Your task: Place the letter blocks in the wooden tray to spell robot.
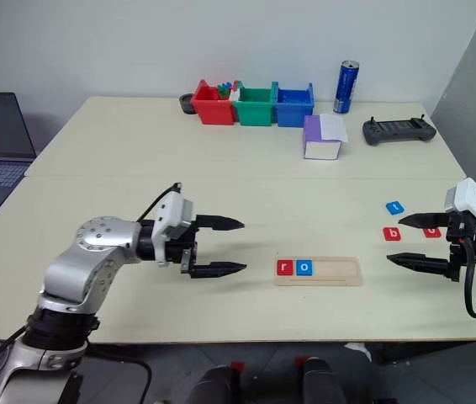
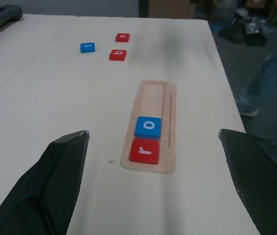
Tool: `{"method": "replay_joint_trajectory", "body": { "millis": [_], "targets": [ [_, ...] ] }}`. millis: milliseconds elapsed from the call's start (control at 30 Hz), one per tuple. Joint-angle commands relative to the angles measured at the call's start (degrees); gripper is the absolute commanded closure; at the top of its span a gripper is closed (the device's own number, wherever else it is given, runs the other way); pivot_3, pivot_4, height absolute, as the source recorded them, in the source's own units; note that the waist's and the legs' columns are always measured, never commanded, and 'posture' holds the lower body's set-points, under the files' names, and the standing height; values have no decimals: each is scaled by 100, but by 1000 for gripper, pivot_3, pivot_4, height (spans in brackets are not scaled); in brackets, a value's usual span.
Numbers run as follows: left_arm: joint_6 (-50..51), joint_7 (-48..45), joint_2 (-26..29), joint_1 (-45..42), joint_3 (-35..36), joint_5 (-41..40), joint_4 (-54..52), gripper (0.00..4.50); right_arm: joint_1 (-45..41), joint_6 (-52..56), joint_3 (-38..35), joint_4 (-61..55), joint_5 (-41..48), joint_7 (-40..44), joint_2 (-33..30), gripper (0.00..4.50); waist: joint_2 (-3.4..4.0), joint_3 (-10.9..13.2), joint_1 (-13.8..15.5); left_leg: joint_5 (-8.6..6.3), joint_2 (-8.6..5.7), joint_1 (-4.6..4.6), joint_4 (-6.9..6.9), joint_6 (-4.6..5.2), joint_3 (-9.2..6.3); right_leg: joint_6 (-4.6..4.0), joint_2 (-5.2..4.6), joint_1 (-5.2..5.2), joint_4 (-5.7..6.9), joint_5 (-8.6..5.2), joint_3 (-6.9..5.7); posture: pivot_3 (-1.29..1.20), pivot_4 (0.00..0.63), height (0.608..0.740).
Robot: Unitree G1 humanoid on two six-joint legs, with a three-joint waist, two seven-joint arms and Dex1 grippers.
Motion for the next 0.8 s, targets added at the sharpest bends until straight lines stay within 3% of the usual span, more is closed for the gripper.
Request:
{"method": "replay_joint_trajectory", "body": {
  "millis": [33,300,600,800],
  "targets": [
    [190,27,312,159,466,-418,-402,7,88,30,-268,-106,153,16,-43,0,0,0,2,0,0,0,0,0,0,1,0,0,-1,0,0,0,150,740],
    [349,221,655,272,1294,-920,72,7,360,67,-562,-82,168,-71,-22,0,0,0,1,0,1,1,0,0,0,0,0,0,-1,0,-1,0,150,740],
    [358,-217,1318,858,1461,-1225,-265,7,766,160,-1146,132,181,-218,100,0,0,0,3,0,2,-1,-2,0,2,-3,0,-2,-3,-1,0,0,150,740],
    [-200,-174,1212,952,1177,-950,-318,7,747,116,-1034,226,148,-319,189,0,-1,0,5,0,2,1,-2,0,4,-23,0,-1,-2,-13,3,0,150,740]
  ]
}}
